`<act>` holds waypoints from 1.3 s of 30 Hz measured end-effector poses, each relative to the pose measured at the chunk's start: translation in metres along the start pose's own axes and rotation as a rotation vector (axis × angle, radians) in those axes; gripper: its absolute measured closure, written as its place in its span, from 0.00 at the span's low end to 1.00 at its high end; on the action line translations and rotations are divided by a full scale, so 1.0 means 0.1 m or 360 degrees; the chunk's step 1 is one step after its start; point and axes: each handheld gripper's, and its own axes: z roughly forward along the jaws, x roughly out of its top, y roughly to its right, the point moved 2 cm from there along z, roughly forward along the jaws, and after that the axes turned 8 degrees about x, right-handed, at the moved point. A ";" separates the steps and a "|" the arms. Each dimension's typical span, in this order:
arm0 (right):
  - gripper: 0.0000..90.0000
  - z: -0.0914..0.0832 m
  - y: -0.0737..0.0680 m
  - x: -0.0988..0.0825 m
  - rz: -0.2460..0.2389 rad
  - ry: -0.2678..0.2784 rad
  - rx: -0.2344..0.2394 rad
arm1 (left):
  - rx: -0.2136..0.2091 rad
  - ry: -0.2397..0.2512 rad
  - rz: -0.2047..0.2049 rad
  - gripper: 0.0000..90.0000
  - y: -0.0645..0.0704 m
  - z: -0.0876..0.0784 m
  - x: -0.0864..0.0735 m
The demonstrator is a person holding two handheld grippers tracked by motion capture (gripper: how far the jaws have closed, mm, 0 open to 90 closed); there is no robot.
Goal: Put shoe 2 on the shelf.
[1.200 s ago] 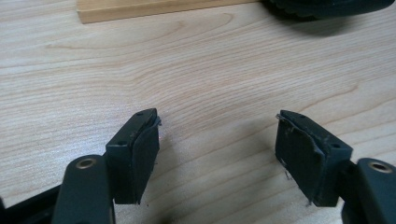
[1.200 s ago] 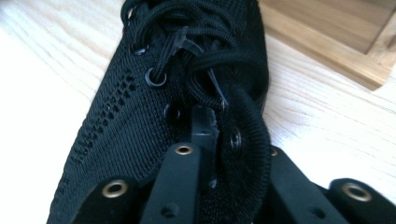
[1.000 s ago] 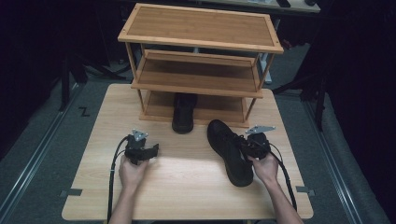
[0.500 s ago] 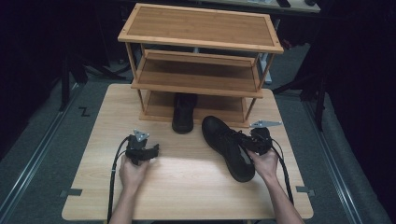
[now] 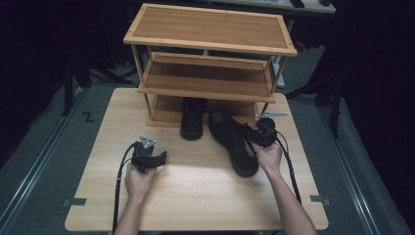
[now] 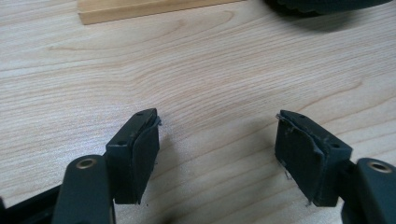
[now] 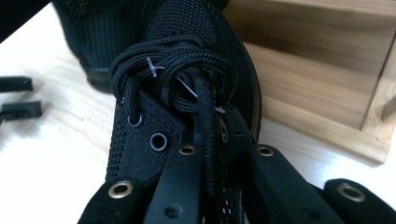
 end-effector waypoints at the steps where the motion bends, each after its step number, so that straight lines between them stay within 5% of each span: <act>1: 0.97 0.02 -0.01 0.02 0.0002 0.0001 -0.0009 | 0.0001 0.0000 0.0001 0.34 0.00 0.00 0.00; 11: 0.97 0.35 0.03 0.34 0.0083 0.0029 -0.0135 | 0.0011 0.0002 -0.0002 0.37 0.01 0.00 0.00; 27: 0.97 0.68 0.04 0.55 0.0185 0.0062 -0.0332 | -0.0036 0.0011 -0.0034 0.37 -0.01 -0.03 0.00; 31: 0.97 0.72 0.05 0.58 0.0193 0.0105 -0.0407 | -0.0043 0.0141 -0.0058 0.39 0.00 -0.16 0.09; 39: 0.94 0.81 0.04 0.56 0.0151 0.0153 -0.0488 | -0.0092 0.0133 -0.0014 0.37 0.11 -0.19 0.32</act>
